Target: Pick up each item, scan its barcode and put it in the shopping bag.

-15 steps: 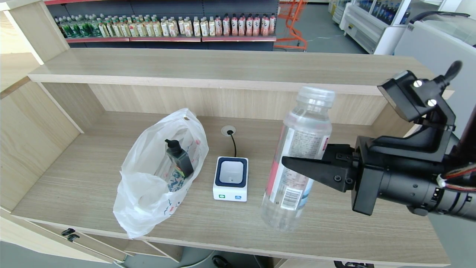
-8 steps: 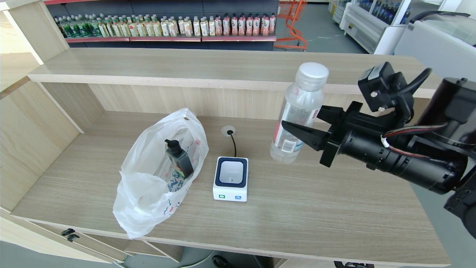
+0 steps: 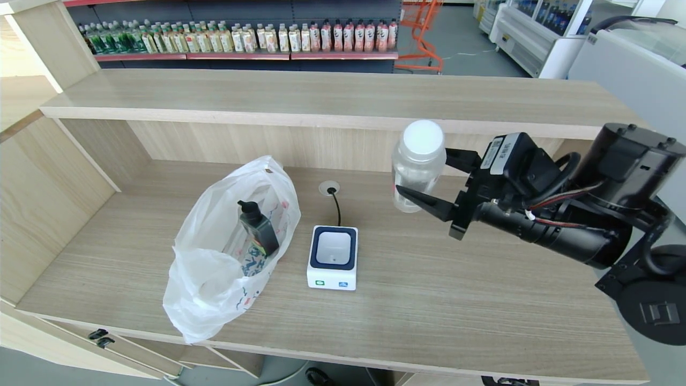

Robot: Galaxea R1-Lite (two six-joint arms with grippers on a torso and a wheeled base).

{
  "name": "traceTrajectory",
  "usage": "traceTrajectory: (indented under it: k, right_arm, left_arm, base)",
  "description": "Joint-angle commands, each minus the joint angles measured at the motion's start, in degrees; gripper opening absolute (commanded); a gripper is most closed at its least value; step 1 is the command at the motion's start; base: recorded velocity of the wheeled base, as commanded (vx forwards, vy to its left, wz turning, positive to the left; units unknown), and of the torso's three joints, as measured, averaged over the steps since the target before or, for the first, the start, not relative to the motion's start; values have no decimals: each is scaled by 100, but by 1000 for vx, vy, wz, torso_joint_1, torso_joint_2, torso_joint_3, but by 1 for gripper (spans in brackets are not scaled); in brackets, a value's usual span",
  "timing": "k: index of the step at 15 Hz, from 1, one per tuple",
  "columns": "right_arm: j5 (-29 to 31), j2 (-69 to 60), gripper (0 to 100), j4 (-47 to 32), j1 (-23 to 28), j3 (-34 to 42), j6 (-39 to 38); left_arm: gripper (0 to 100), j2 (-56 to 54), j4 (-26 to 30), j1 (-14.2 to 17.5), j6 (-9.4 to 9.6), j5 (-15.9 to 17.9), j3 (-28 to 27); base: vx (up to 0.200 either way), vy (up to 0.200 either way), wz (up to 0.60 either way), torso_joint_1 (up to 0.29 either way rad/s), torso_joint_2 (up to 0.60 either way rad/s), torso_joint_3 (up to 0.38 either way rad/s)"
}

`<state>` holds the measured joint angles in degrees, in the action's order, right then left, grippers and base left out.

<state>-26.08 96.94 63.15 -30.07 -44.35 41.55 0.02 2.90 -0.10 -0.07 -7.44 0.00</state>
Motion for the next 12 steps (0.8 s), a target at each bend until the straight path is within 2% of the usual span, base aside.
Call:
traceTrajectory:
  k: [1, 5, 12]
  right_arm:
    - [-29, 194, 0, 180, 28, 5, 82]
    - [-135, 308, 0, 383, 28, -21, 337]
    - [-372, 563, 0, 453, 28, -4, 266]
  left_arm:
    - [100, -2, 0, 1, -1, -3, 0]
    - [100, -2, 0, 1, 7, -3, 0]
    - [100, 6, -9, 1, -19, -3, 0]
  base:
    - [0, 0, 0, 0, 0, 0]
    - [0, 0, 0, 0, 0, 0]
    - [0, 200, 0, 0, 2, 0]
